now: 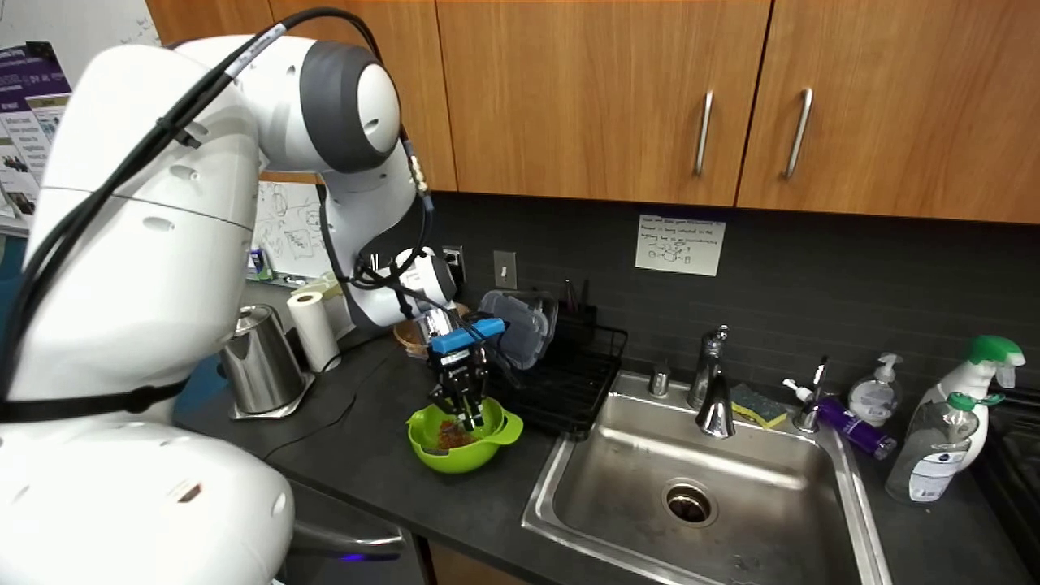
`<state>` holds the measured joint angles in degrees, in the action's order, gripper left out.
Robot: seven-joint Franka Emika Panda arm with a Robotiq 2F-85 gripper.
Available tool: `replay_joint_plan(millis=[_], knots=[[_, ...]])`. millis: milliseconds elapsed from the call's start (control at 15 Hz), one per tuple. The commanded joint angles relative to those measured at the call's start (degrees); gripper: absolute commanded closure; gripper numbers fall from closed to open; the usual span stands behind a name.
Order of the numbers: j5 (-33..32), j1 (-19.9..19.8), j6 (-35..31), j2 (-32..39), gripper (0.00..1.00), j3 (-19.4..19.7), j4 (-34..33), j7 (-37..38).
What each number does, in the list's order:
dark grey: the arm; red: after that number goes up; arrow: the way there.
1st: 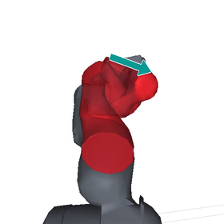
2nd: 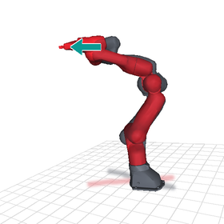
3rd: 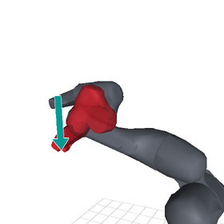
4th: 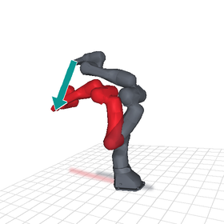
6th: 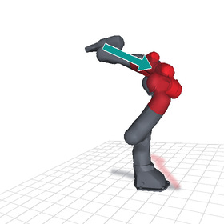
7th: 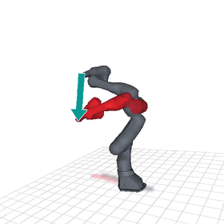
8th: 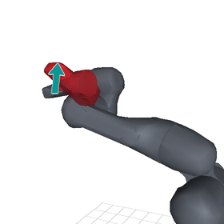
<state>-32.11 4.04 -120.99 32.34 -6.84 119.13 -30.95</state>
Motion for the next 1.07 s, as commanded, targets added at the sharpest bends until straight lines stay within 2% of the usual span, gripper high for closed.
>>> replay_joint_plan(millis=[0,1000], knots=[[-2.0,2.0,2.1,-2.9,0.95,0.7,2.3,2.8],[-1.7,-1.2,1.5,-3.8,0.95,2.8,8.5,5.8]])
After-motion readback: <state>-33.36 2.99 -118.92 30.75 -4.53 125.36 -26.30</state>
